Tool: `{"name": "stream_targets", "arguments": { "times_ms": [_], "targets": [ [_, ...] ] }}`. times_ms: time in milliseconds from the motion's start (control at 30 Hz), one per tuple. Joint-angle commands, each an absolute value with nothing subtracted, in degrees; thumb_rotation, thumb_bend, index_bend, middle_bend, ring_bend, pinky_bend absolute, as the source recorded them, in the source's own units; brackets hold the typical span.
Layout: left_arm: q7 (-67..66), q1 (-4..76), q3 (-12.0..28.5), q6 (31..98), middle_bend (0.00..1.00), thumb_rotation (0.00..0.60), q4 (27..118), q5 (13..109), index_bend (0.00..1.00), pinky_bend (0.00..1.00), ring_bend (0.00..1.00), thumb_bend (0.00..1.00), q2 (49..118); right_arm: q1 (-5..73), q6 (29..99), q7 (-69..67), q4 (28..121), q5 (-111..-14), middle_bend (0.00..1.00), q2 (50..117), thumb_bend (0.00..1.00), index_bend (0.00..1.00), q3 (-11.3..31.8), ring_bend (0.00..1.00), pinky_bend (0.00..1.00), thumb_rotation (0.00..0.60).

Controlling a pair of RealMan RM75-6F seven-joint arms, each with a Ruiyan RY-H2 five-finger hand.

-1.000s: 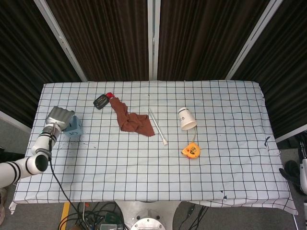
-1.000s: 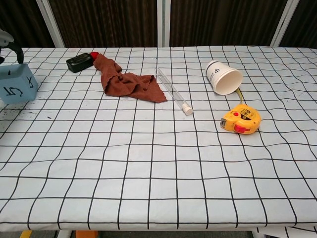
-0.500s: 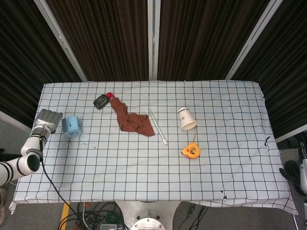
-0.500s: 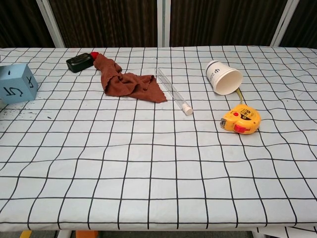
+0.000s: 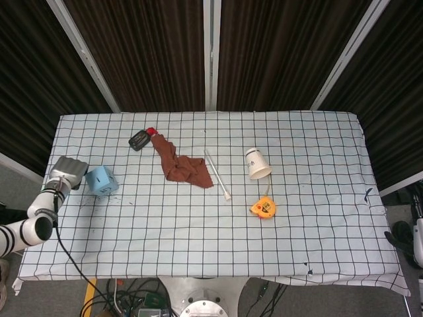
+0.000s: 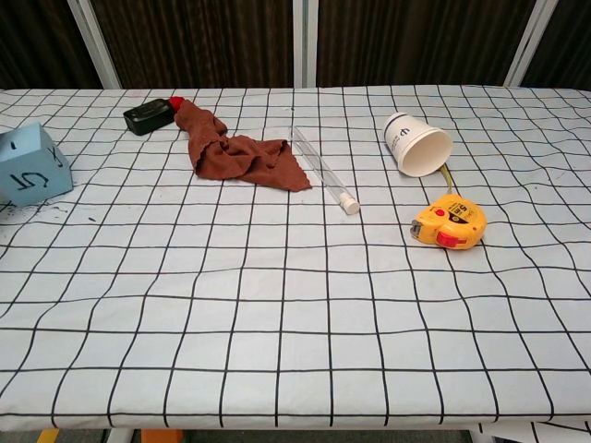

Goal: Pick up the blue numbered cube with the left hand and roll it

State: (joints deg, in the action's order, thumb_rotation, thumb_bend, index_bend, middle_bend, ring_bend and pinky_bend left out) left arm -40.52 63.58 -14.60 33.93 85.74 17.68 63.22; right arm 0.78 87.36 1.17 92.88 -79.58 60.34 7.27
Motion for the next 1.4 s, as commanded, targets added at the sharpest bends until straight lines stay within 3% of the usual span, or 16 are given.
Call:
{"name": "stream_targets", "arguments": {
  "times_ms": [33, 533, 1133, 1300, 1400],
  "targets": [
    [-40.19, 64.53, -15.64, 33.69, 0.84, 0.600, 86.93, 16.56, 0.37, 0.87, 0.89, 0.72, 62.32, 0.83, 87.24, 1.08, 92.70, -79.60, 0.00, 60.45, 0.06, 0.00, 7.23, 0.00, 0.00, 0.600],
    [-35.80, 66.57, -17.25, 33.57, 0.84, 0.600, 95.36, 19.17, 0.39, 0.87, 0.89, 0.73, 58.54, 1.13, 86.89, 0.70, 92.05, -79.70, 0.00, 60.89, 0.07, 0.00, 7.22, 0.00, 0.00, 0.600],
    [-33.05, 67.56, -18.56, 36.79, 0.84, 0.600, 100.93, 23.45, 0.34, 0.87, 0.89, 0.73, 56.13, 1.18, 86.84, 0.00, 91.48, -79.70, 0.00, 61.11, 0.07, 0.00, 7.25, 0.00, 0.00, 0.600],
    [-31.95, 62.93, -19.77, 47.11, 0.81, 0.600, 104.88, 26.98, 0.31, 0.85, 0.87, 0.71, 53.13, 0.95, 87.27, -0.79, 91.28, -79.81, 0.00, 60.81, 0.07, 0.00, 7.35, 0.00, 0.00, 0.600],
    [-28.27, 55.44, -19.00, 60.91, 0.77, 0.600, 109.02, 35.61, 0.31, 0.82, 0.83, 0.66, 51.50, 0.75, 87.70, -1.53, 91.02, -79.87, 0.00, 60.70, 0.07, 0.00, 7.48, 0.00, 0.00, 0.600]
  ]
}}
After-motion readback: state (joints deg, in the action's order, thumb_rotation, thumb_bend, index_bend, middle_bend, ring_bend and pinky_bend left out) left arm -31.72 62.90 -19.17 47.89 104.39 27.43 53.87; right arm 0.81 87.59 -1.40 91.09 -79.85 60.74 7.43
